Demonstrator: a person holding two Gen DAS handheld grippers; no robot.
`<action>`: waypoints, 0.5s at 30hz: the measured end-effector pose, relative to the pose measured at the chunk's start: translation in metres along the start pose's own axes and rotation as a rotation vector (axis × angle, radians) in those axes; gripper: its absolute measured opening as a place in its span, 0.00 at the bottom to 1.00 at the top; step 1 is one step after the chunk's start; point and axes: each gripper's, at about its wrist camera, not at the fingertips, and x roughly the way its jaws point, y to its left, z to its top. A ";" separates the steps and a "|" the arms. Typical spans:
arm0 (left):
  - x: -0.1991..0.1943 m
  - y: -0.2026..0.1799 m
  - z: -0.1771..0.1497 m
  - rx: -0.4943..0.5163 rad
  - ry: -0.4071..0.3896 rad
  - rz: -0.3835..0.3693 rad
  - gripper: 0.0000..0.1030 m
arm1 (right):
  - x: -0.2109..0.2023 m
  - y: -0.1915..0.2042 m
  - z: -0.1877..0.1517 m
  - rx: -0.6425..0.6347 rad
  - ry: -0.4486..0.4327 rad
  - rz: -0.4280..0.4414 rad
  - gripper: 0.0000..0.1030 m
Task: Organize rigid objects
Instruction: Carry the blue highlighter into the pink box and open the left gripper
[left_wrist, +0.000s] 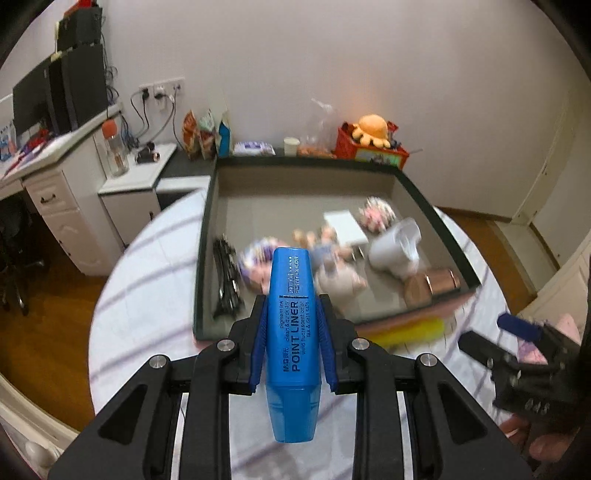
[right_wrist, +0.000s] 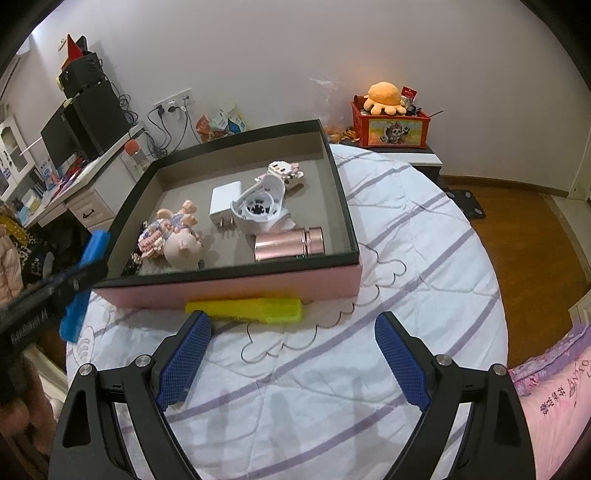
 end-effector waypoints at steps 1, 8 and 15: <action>0.004 0.001 0.007 -0.003 -0.004 0.002 0.25 | 0.001 0.000 0.003 -0.001 -0.002 0.001 0.89; 0.040 0.002 0.032 -0.012 0.009 0.003 0.25 | 0.013 0.004 0.027 -0.009 -0.020 0.004 0.89; 0.081 0.007 0.042 -0.023 0.051 0.019 0.25 | 0.030 0.001 0.049 -0.002 -0.026 0.005 0.89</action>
